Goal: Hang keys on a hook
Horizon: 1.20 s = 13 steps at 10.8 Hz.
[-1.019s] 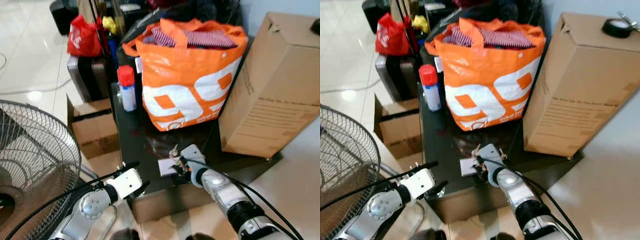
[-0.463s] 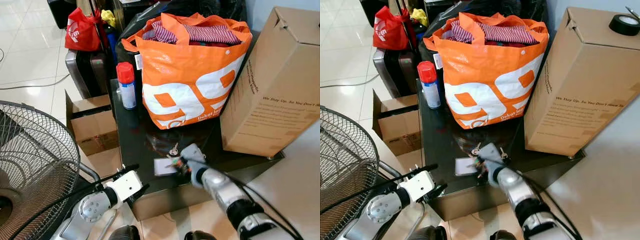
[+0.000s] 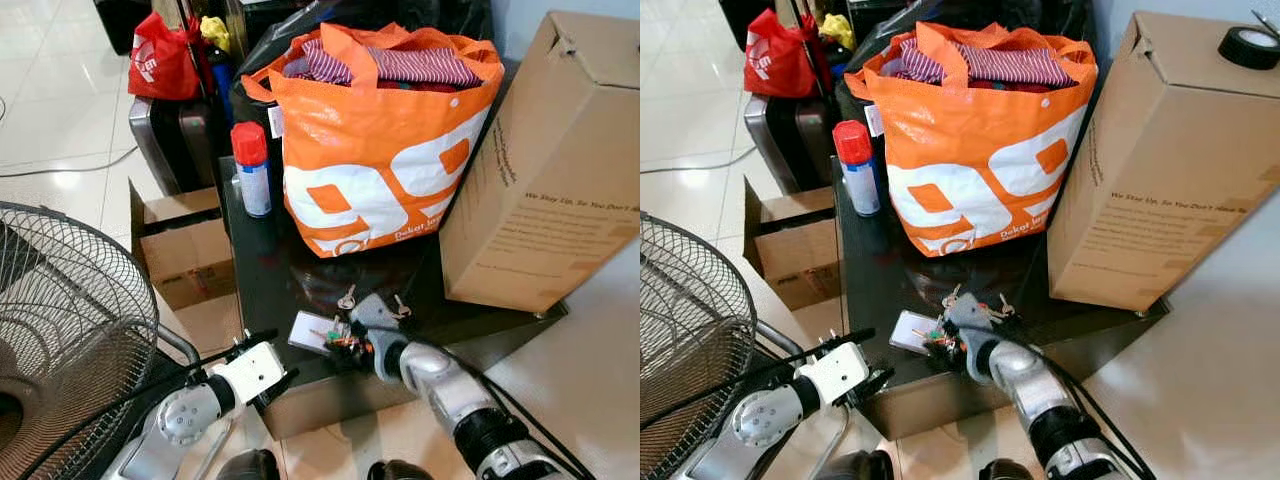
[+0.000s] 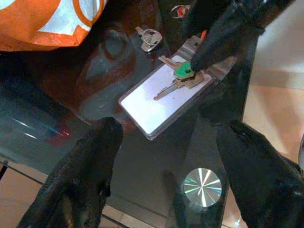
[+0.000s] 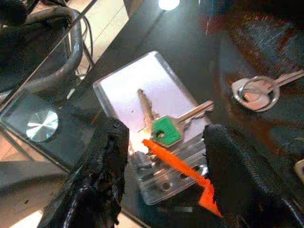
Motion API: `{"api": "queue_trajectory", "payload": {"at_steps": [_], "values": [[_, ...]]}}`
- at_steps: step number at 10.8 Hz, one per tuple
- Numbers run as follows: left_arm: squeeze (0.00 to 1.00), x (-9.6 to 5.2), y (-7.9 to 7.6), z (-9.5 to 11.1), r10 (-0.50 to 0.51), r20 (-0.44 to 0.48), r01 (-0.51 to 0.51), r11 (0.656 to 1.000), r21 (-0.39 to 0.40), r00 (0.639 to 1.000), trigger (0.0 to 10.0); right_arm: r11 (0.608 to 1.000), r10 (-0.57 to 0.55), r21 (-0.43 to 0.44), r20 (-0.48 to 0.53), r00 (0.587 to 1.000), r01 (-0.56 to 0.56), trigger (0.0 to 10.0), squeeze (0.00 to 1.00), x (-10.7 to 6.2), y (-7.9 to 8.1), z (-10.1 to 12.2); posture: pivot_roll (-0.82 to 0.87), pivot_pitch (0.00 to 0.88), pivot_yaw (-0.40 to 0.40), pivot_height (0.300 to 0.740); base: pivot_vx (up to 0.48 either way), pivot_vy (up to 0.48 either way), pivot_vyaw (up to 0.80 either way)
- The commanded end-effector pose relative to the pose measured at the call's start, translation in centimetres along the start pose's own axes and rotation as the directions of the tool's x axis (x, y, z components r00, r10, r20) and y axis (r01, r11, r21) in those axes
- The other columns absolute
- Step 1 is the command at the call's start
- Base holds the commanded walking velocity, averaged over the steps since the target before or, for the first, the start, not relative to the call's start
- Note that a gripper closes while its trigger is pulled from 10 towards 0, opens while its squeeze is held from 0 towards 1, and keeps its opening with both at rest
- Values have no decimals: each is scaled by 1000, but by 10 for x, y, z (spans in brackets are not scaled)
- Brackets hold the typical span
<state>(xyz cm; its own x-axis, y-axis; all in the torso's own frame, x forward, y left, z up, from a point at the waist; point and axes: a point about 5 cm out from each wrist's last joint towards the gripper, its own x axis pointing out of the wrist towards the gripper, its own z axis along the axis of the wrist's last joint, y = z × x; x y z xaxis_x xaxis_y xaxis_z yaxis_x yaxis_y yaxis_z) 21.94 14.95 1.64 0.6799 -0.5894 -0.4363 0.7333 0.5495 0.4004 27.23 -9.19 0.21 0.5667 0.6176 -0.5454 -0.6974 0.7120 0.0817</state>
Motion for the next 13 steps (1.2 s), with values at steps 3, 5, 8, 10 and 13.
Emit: {"api": "queue_trajectory", "payload": {"at_steps": [3,5,8,10,13], "values": [[0,-2,0,0,-1,-4,1,1000,5,1000,10000,973,41,-223,-70,997,-55,4824,0,-7,-7,1,-72,128,4,740,0,0,0],[0,-2,-1,-1,-3,-5,3,1000,8,1000,10000,948,76,-300,-109,991,-106,7490,0,-11,-11,2,-72,112,-3,740,0,0,0],[0,-2,-1,-1,-4,-7,4,1000,10,1000,10000,944,26,-324,-121,992,-65,3059,0,-7,-12,2,-71,104,-8,740,0,0,0],[0,-2,-2,-1,-9,-12,9,1000,14,1000,10000,943,17,-327,-140,990,-62,0,0,-4,-10,-2,-65,101,-12,740,0,0,0],[0,-1,-4,-2,-42,-25,42,999,2,999,10000,940,4,-337,-155,988,-56,0,0,-4,-12,-5,-63,100,-11,740,0,0,0]]}}
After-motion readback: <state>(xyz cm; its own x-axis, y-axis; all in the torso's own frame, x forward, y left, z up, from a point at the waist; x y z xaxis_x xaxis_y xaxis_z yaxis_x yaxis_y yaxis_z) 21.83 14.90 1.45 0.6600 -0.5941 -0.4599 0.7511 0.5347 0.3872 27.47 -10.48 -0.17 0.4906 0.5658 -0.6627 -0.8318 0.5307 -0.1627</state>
